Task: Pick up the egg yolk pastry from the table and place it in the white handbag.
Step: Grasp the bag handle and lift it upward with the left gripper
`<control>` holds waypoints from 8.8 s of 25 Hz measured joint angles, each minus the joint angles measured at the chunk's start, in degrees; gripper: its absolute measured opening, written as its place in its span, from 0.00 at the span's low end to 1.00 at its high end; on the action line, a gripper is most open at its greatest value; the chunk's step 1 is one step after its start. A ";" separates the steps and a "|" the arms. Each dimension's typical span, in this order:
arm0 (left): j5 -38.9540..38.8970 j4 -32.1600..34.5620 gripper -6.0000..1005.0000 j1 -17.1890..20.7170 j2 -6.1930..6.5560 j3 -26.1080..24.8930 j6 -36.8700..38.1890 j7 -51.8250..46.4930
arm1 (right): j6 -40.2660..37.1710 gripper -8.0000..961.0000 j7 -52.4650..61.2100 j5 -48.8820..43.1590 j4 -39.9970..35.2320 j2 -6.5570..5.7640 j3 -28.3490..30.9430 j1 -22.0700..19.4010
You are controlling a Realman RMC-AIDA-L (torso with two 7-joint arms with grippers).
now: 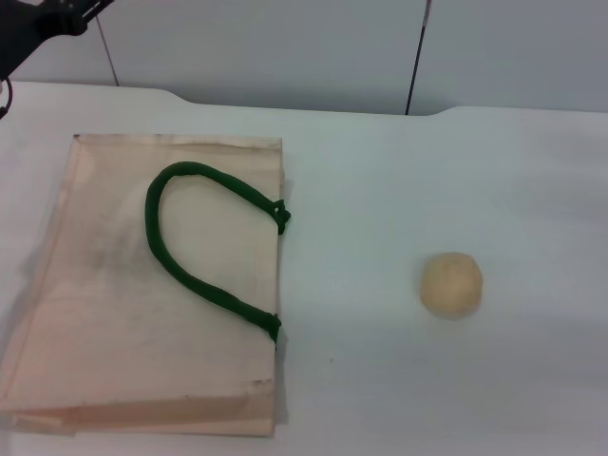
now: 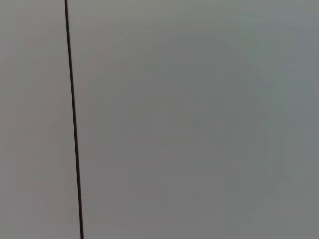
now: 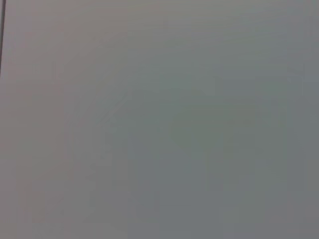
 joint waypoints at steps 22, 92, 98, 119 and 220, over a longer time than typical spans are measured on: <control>15.74 16.56 0.71 3.65 -0.38 0.49 -1.20 -22.42 | -0.45 0.70 0.04 -0.02 -0.16 0.00 0.00 0.02; 97.32 19.73 0.60 -17.76 0.06 -3.60 -26.03 -80.81 | -0.01 0.70 1.00 -0.47 0.00 0.18 0.00 0.23; 97.37 17.81 0.60 -17.95 0.03 -3.60 -23.79 -80.51 | 0.19 0.70 1.01 -0.47 0.00 0.18 0.00 0.26; 98.95 11.09 0.59 -20.17 -0.09 -1.35 -20.09 -81.39 | 0.97 0.70 1.02 -0.52 0.00 0.25 0.00 0.24; 94.12 36.33 0.12 -15.93 0.00 6.64 -28.51 -84.74 | 0.80 0.69 6.50 -0.66 -1.90 0.08 -12.52 -1.73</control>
